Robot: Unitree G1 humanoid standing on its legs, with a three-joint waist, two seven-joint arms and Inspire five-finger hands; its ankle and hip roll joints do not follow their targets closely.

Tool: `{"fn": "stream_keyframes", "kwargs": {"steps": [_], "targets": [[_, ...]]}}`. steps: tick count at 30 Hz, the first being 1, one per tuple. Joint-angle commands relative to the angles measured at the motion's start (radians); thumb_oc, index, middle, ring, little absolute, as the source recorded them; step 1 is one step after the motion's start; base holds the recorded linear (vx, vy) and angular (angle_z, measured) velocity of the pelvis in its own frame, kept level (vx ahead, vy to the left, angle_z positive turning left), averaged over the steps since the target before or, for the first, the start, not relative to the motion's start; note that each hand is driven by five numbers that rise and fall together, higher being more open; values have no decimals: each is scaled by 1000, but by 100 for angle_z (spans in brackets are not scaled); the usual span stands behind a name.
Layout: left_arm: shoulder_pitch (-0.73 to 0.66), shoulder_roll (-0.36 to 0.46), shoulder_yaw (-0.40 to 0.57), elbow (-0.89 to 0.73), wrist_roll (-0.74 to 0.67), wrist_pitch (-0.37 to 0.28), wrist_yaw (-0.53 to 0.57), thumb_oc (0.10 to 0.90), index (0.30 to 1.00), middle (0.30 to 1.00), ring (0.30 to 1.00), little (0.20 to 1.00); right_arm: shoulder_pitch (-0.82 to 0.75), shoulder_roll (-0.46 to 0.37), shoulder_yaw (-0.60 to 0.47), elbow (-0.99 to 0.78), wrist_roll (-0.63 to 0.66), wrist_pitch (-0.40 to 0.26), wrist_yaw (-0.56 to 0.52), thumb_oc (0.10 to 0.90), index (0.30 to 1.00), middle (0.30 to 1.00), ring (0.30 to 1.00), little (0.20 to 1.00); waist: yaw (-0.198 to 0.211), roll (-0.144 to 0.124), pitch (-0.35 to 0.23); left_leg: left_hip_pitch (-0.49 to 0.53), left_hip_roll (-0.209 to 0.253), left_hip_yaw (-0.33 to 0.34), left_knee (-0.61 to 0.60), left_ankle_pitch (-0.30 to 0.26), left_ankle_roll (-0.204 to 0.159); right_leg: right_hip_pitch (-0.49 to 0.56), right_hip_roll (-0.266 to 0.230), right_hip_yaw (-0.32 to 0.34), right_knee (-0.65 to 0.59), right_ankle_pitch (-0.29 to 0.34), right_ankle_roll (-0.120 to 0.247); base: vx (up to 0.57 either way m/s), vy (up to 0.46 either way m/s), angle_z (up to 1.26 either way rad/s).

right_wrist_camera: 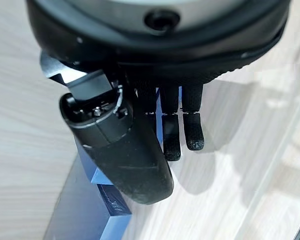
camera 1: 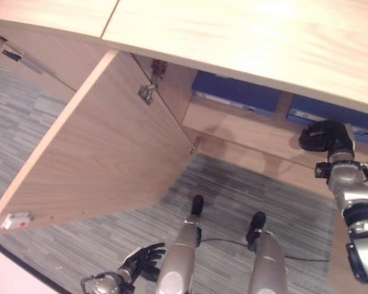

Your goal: Put the empty folder in the office cabinet

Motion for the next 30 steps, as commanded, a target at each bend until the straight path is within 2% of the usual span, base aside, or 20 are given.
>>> {"fn": "stream_keyframes", "kwargs": {"steps": [1, 9, 19, 20, 21, 23, 24, 25, 27, 28, 29, 30], "targets": [[22, -7, -2, 39, 17, -12, 9, 800, 900, 900, 900, 900, 24, -24, -46, -97, 27, -77, -20, 400, 300, 300, 300, 300, -11, -21, -63, 39, 58, -28, 19, -102, -35, 12, 14, 22, 65, -59, 45, 4, 12, -13], [-14, -43, 24, 77, 36, -9, 28, 800, 900, 900, 900, 900, 134, 50, -86, -171, 43, -86, -11, 400, 300, 300, 300, 300, -40, -36, -71, 47, 71, -14, 57, -130, -32, 5, 28, 45, 89, -72, 40, 2, 3, -12], [-30, -86, 58, 103, 51, -11, 43, 800, 900, 900, 900, 900, 290, 137, -140, -273, 73, -111, -11, 400, 300, 300, 300, 300, -69, -49, -77, 58, 80, 4, 55, -138, -35, -4, 41, 66, 87, -72, 40, 6, -3, -9], [57, 3, 63, -242, -55, 33, 15, 800, 900, 900, 900, 900, 349, 121, -182, -323, 79, -107, -7, 400, 300, 300, 300, 300, -65, -33, -76, 64, 81, 8, 43, -135, -34, -3, 41, 67, 82, -69, 44, -11, -12, -18], [109, 47, 74, -188, -61, -13, -22, 800, 900, 900, 900, 900, 376, 141, -183, -319, 74, -117, -12, 400, 300, 300, 300, 300, -68, -24, -73, 69, 83, 10, 26, -120, -34, 0, 43, 63, 66, -55, 46, -17, -26, -21], [144, 48, 65, -193, -56, -21, -16, 800, 900, 900, 900, 900, 407, 178, -205, -313, 99, -126, -13, 400, 300, 300, 300, 300, -70, -16, -61, 85, 85, 12, 7, -119, -37, 6, 46, 67, 61, -62, 50, -12, -56, -14], [152, 41, 99, -84, 14, -40, -47, 800, 900, 900, 900, 900, 417, 182, -227, -301, 120, -139, 4, 400, 300, 300, 300, 300, -69, -14, -57, 94, 90, 15, -5, -112, -38, 7, 49, 69, 57, -62, 50, -5, -42, -9], [109, 39, 116, 30, 71, -43, -18, 800, 900, 900, 900, 900, 444, 201, -214, -333, 114, -155, 13, 400, 300, 300, 300, 300, -83, -21, -55, 102, 98, 21, -18, -106, -43, 5, 55, 73, 50, -59, 51, -8, -35, -11], [-8, -24, 114, 35, 25, -29, -5, 800, 900, 900, 900, 900, 486, 235, -187, -388, 146, -156, 28, 400, 300, 300, 300, 300, -103, -41, -62, 115, 121, 43, -49, -92, -50, -3, 72, 84, 26, -50, 48, 11, -54, -12], [-66, -41, 172, 40, -17, -35, 42, 800, 900, 900, 900, 900, 515, 260, -157, -395, 145, -148, 49, 400, 300, 300, 300, 300, -123, -57, -72, 126, 144, 62, -59, -93, -54, -15, 85, 98, 25, -53, 46, 16, -102, -30], [-22, -31, 189, 47, -2, -70, 33, 800, 900, 900, 900, 900, 523, 246, -187, -388, 156, -151, 56, 400, 300, 300, 300, 300, -117, -54, -73, 121, 146, 60, -54, -91, -54, -20, 86, 96, 27, -53, 45, 9, -132, -53], [5, -27, 203, 51, -1, -69, 37, 800, 900, 900, 900, 900, 516, 239, -200, -387, 153, -163, 54, 400, 300, 300, 300, 300, -113, -49, -70, 111, 146, 57, -41, -89, -54, -22, 88, 93, 29, -55, 44, -21, -75, -51]]}}
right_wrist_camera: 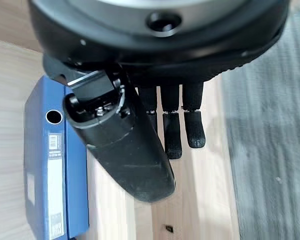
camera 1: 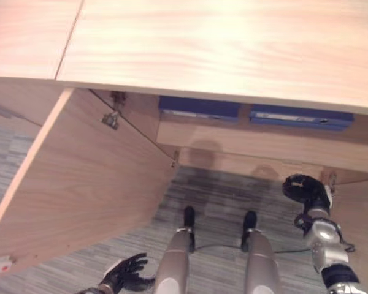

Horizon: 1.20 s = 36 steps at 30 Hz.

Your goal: Put the empty folder in the office cabinet

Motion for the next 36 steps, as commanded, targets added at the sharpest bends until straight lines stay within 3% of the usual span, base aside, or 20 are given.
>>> {"fn": "stream_keyframes", "kwargs": {"steps": [1, 4, 5, 6, 8, 14, 17, 18, 20, 21, 22, 23, 24, 27, 28, 30, 32, 33, 34, 36], "targets": [[0, 10, 21, -45, -25, -93, 17, 800, 900, 900, 900, 900, -18, -66, -77, -73, 38, -98, 4, 400, 300, 300, 300, 300, -17, 17, -23, 94, 66, -78, -78, -22, -42, 26, 6, -24, 55, -80, 42, -34, -94, -41], [24, 3, 24, -136, -115, -94, -1, 800, 900, 900, 900, 900, 24, -48, -100, -113, 61, -114, -7, 400, 300, 300, 300, 300, -28, 16, 10, 46, 65, -54, 11, -26, -43, 25, -12, -44, 78, -102, 33, -66, -98, 12], [42, 7, 26, -120, -102, -120, -8, 800, 900, 900, 900, 900, 13, -56, -117, -83, 79, -111, 6, 516, 474, 474, 474, 474, -27, 21, 17, 39, 68, -46, 22, -23, -43, 15, -12, -44, 96, -107, 28, -29, -18, 25], [44, 17, 31, -149, -133, -98, -9, 800, 900, 900, 900, 900, 1, -47, -105, -74, 70, -112, -4, 800, 900, 900, 900, 900, -25, 20, 17, 35, 69, -44, 24, -25, -48, 6, -11, -37, 105, -106, 29, -16, 9, 20], [-6, -23, 48, -19, -79, -115, 32, 800, 900, 900, 900, 900, 1, -20, -83, -40, 94, -133, 8, 800, 900, 900, 900, 900, -22, 4, 6, 57, 78, -53, -6, -23, -56, 7, 1, -38, 101, -102, 26, 20, -49, 8], [-39, -68, 34, -9, -57, -121, 77, 800, 900, 900, 900, 900, 45, 7, -57, 9, 102, -127, 13, 800, 900, 900, 900, 900, -26, -11, -16, 123, 87, -47, -112, 18, -67, 62, 7, -68, 40, -84, 24, 17, -71, 0], [-33, -84, 42, 8, -69, -123, 83, 800, 900, 900, 900, 900, 77, 18, -30, 58, 95, -111, 25, 800, 900, 900, 900, 900, -23, -3, -53, 199, 109, -30, -229, 82, -76, 142, 15, -97, -56, -61, 19, 38, -43, 22], [-53, -94, 49, 32, -73, -127, 93, 800, 900, 900, 900, 900, 86, 25, -21, 87, 89, -100, 24, 800, 900, 900, 900, 900, -26, -3, -62, 210, 114, 7, -273, 147, -87, 178, 6, -133, -97, -51, 17, -16, -36, 24], [-63, -100, 53, 52, -67, -127, 98, 800, 900, 900, 900, 900, 90, 30, -13, 107, 87, -95, 22, 800, 900, 900, 900, 900, -33, -12, -75, 225, 113, 43, -283, 148, -75, 199, -6, -147, -123, -41, 16, -34, -53, 38], [-65, -107, 54, 57, -66, -128, 95, 800, 900, 900, 900, 900, 95, 33, -7, 126, 83, -88, 24, 800, 900, 900, 900, 900, -40, -18, -83, 247, 110, 70, -269, 125, -63, 210, -16, -158, -134, -30, 16, -83, -68, 49], [-63, -116, 56, 75, -49, -131, 95, 800, 900, 900, 900, 900, 110, 28, 2, 153, 61, -75, 29, 800, 900, 900, 900, 900, -58, -31, -99, 290, 102, 102, -210, 59, -49, 232, -29, -175, -158, -13, 13, -84, -36, 45], [-63, -116, 56, 75, -49, -131, 95, 800, 900, 900, 900, 900, 110, 28, 2, 153, 61, -75, 29, 800, 900, 900, 900, 900, -59, -30, -97, 290, 102, 102, -209, 58, -49, 234, -29, -176, -158, -13, 13, -134, -29, 47], [-62, -123, 50, 96, -26, -129, 88, 800, 900, 900, 900, 900, 121, 29, -3, 199, 51, -67, 34, 800, 900, 900, 900, 900, -84, -37, -123, 355, 101, 119, -132, 5, -44, 249, -38, -188, -174, -1, 4, -72, -5, 38], [-58, -124, 46, 102, -6, -128, 81, 800, 900, 900, 900, 900, 135, 31, -20, 235, 44, -56, 36, 800, 900, 900, 900, 900, -114, -35, -151, 437, 106, 124, -69, -12, -50, 255, -46, -214, -175, 13, -2, -94, 31, 31], [-58, -125, 46, 102, -6, -128, 81, 800, 900, 900, 900, 900, 135, 31, -20, 235, 44, -56, 36, 800, 900, 900, 900, 900, -115, -34, -149, 439, 108, 123, -68, -14, -50, 258, -45, -215, -175, 12, -2, -95, 99, 72], [-45, -126, 47, 125, 7, -127, 75, 800, 900, 900, 900, 900, 152, 43, -50, 296, 60, -45, 41, 800, 900, 900, 900, 900, -155, -16, -190, 574, 106, 118, -90, -9, -64, 254, -53, -244, -166, 34, 1, -96, 157, 69], [-37, -130, 60, 129, 5, -123, 73, 800, 900, 900, 900, 900, 158, 45, -62, 321, 67, -35, 49, 800, 900, 900, 900, 900, -168, -6, -215, 597, 84, 115, -135, -44, -59, 252, -59, -249, -175, 60, 19, -66, 231, 41], [-28, -132, 75, 138, 14, -123, 72, 800, 900, 900, 900, 900, 162, 52, -81, 345, 76, -27, 55, 800, 900, 900, 900, 900, -165, -6, -232, 615, 52, 109, -171, -105, -46, 259, -69, -233, -188, 87, 34, -54, 211, 41], [-28, -131, 75, 138, 14, -123, 72, 800, 900, 900, 900, 900, 161, 53, -81, 345, 76, -27, 55, 800, 900, 900, 900, 900, -167, -9, -234, 611, 48, 107, -173, -100, -45, 258, -72, -235, -193, 93, 34, -54, 212, 38], [-14, -129, 83, 140, 30, -124, 67, 800, 900, 900, 900, 900, 179, 55, -91, 355, 66, -20, 64, 800, 900, 900, 900, 900, -158, -19, -244, 620, 22, 100, -173, -154, -27, 271, -85, -220, -206, 116, 49, -37, 144, 7]]}}
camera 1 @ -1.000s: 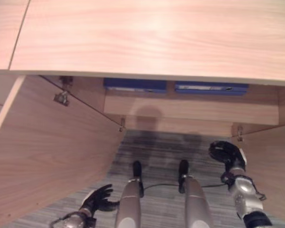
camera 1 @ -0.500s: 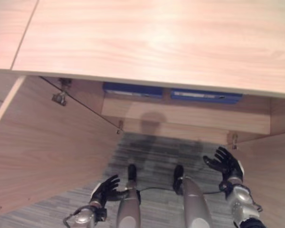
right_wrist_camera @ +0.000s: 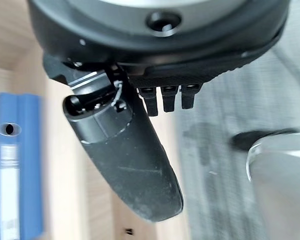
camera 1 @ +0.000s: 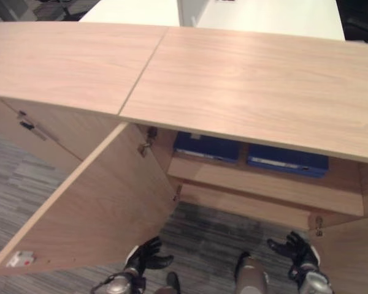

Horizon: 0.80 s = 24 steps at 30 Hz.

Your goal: Put the empty folder in the office cabinet

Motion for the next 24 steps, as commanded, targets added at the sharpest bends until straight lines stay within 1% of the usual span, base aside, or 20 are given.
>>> {"fn": "stream_keyframes", "kwargs": {"steps": [1, 2, 3, 4, 5, 6, 7, 8, 9, 10, 11, 12, 13, 14, 15, 17, 21, 24], "targets": [[27, 16, 21, -40, 33, -35, -8, 800, 900, 900, 900, 900, -20, -51, -62, -55, -4, -44, 12, 800, 900, 900, 900, 900, -4, 16, -26, 151, 5, 12, 73, -93, -15, -67, -3, -2, -44, 85, 52, -24, 137, -19], [36, 18, 25, -41, 36, -35, -12, 800, 900, 900, 900, 900, -16, -49, -65, -53, -5, -42, 14, 800, 900, 900, 900, 900, 3, 11, -28, 161, -9, 12, 69, -131, -5, -59, -9, 9, -56, 99, 64, -90, 188, -11], [48, 21, 41, -33, 44, -33, -13, 800, 900, 900, 900, 900, -16, -39, -69, -50, -8, -37, 19, 800, 900, 900, 900, 900, 10, -7, -33, 162, -42, 0, 53, -158, 15, -53, -30, 25, -96, 147, 88, -83, 191, -8], [48, 22, 41, -33, 44, -33, -13, 800, 900, 900, 900, 900, -16, -38, -69, -50, -8, -37, 19, 800, 900, 900, 900, 900, 11, -8, -32, 164, -44, 1, 52, -158, 17, -51, -31, 26, -99, 150, 89, -175, 258, -8], [49, 23, 56, -1, 55, -29, -10, 800, 900, 900, 900, 900, -24, -22, -76, -58, 8, -37, 19, 800, 900, 900, 900, 900, 17, -18, -34, 167, -64, -6, 37, -165, 26, -43, -42, 39, -144, 186, 113, -146, 180, -13], [48, 23, 61, 15, 68, -29, -7, 800, 900, 900, 900, 900, -28, -10, -76, -67, 19, -39, 20, 800, 900, 900, 900, 900, 21, -23, -34, 169, -76, -10, 28, -169, 32, -33, -46, 44, -173, 200, 123, -196, 215, -9], [47, 24, 66, 24, 78, -29, -1, 800, 900, 900, 900, 900, -36, -4, -77, -70, 22, -38, 21, 800, 900, 900, 900, 900, 23, -27, -28, 166, -87, -10, 28, -168, 39, -33, -57, 50, -177, 231, 137, -182, 130, -8], [43, 27, 65, 33, 85, -30, 6, 800, 900, 900, 900, 900, -47, 4, -72, -79, 31, -39, 23, 800, 900, 900, 900, 900, 21, -25, -21, 156, -89, -14, 33, -161, 45, -36, -55, 72, -163, 229, 149, -138, 84, -13], [42, 27, 66, 33, 85, -31, 6, 800, 900, 900, 900, 900, -47, 4, -72, -79, 31, -39, 23, 800, 900, 900, 900, 900, 21, -26, -20, 155, -90, -14, 34, -162, 45, -37, -56, 74, -161, 227, 149, -194, 97, -15], [34, 34, 65, 41, 88, -34, 11, 800, 900, 900, 900, 900, -57, 14, -63, -96, 54, -39, 25, 800, 900, 900, 900, 900, 15, -22, -9, 137, -95, -18, 40, -151, 53, -38, -32, 136, -127, 202, 154, -315, 172, 1], [28, 46, 69, 54, 94, -31, 16, 800, 900, 900, 900, 900, -58, 26, -51, -121, 82, -47, 41, 800, 900, 900, 900, 900, 22, -10, -2, 110, -103, -22, 45, -127, 72, -21, 15, 216, -45, 132, 141, -498, 236, 19], [29, 57, 81, 81, 108, -25, 29, 800, 900, 900, 900, 900, -61, 34, -31, -145, 83, -57, 39, 800, 900, 900, 900, 900, 45, 3, -11, 87, -103, -23, 44, -101, 91, 31, 47, 211, 39, 54, 115, -396, 181, 15], [28, 58, 82, 81, 108, -25, 29, 800, 900, 900, 900, 900, -61, 34, -31, -145, 83, -57, 39, 800, 900, 900, 900, 900, 44, 2, -15, 83, -104, -24, 41, -96, 90, 29, 47, 210, 35, 59, 114, -256, 63, -4], [28, 61, 91, 87, 102, -22, 32, 800, 900, 900, 900, 900, -61, 40, -22, -149, 86, -61, 40, 800, 900, 900, 900, 900, 57, 2, -23, 77, -104, -21, 34, -83, 94, 63, 57, 198, 36, 36, 106, -131, -26, -25], [28, 60, 97, 91, 91, -23, 33, 800, 900, 900, 900, 900, -66, 41, -15, -148, 87, -61, 42, 800, 900, 900, 900, 900, 71, -2, -37, 65, -106, -17, 28, -69, 92, 98, 64, 188, 9, 24, 102, -143, -53, 5], [35, 58, 106, 93, 82, -26, 33, 800, 900, 900, 900, 900, -73, 47, -3, -139, 78, -56, 44, 800, 900, 900, 900, 900, 96, -13, -62, 59, -108, -6, 10, -59, 87, 152, 54, 169, -78, 14, 96, -77, -83, 7], [49, 41, 138, 107, 65, -28, 47, 800, 900, 900, 900, 900, -77, 40, 26, -102, 34, -34, 47, 800, 900, 900, 900, 900, 110, -12, -91, 69, -95, 9, -25, -34, 72, 188, 66, 172, -172, 40, 96, -21, -97, -22], [61, 27, 115, 104, 84, -31, 38, 800, 900, 900, 900, 900, -71, 29, 33, -96, 2, -20, 54, 800, 900, 900, 900, 900, 113, -14, -105, 85, -85, 3, -58, -8, 58, 225, 74, 156, -219, 44, 89, 9, -95, 1]]}}
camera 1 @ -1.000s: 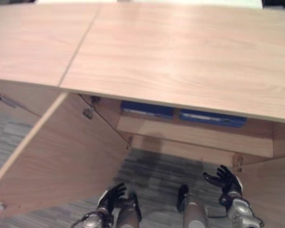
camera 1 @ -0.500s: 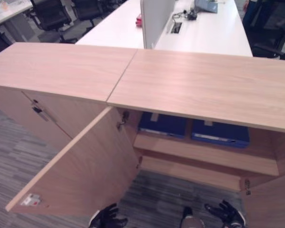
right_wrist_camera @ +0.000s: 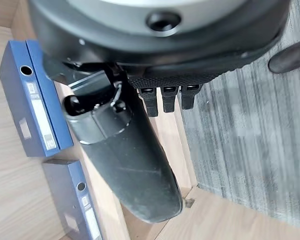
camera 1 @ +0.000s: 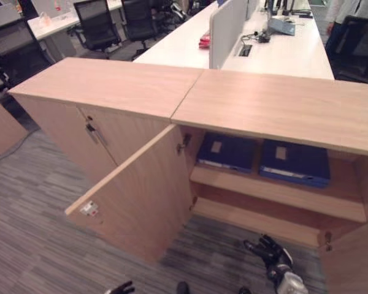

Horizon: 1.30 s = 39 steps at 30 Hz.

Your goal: Put the empty folder in the office cabinet

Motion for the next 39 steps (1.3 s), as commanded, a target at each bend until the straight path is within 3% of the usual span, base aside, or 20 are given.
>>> {"fn": "stream_keyframes", "kwargs": {"steps": [1, 11, 16, 25, 30, 39], "targets": [[-61, 19, 7, -31, 6, -44, -1, 800, 900, 900, 900, 900, -13, -44, -15, -56, -32, -38, 6, 800, 900, 900, 900, 900, 5, -23, -9, 113, -6, -28, 66, -124, -2, 31, -12, -10, 36, 52, 3, 13, -90, 3], [-50, -3, -5, -64, -12, -45, -9, 800, 900, 900, 900, 900, 28, -52, -26, -27, -43, -36, 10, 800, 900, 900, 900, 900, 10, -37, -15, 139, 17, -54, 30, -97, -27, 80, 16, -40, -4, 36, -14, 14, -51, 0], [-55, -5, 12, -107, -72, -50, -2, 800, 900, 900, 900, 900, 40, -51, -14, -31, -50, -40, 11, 800, 900, 900, 900, 900, 24, -40, -13, 126, 30, -98, 29, -85, -38, 86, 31, -62, -3, 19, -29, -4, -51, 25], [-57, -14, 79, -294, -260, -72, 12, 800, 900, 900, 900, 900, 84, -49, 17, -39, -90, -44, 19, 800, 900, 900, 900, 900, 81, -62, -4, 80, 32, -203, 72, -78, -53, 122, 46, -134, -26, -1, -51, 3, -47, 41], [-112, -26, 115, -438, -351, -100, 71, 800, 900, 900, 900, 900, 84, -46, 43, -27, -116, -43, 11, 800, 900, 900, 900, 900, 138, -86, -1, 47, 17, -281, 67, -64, -62, 147, 47, -214, -46, -4, -49, 25, -6, 74], [-232, 70, 235, -472, -423, -143, 172, 800, 900, 900, 900, 900, 90, -25, 83, -36, -126, -37, 17, 800, 900, 900, 900, 900, 173, -109, -31, 54, 4, -330, -6, -34, -64, 145, 28, -272, -16, -15, -38, 42, 61, 24]]}}
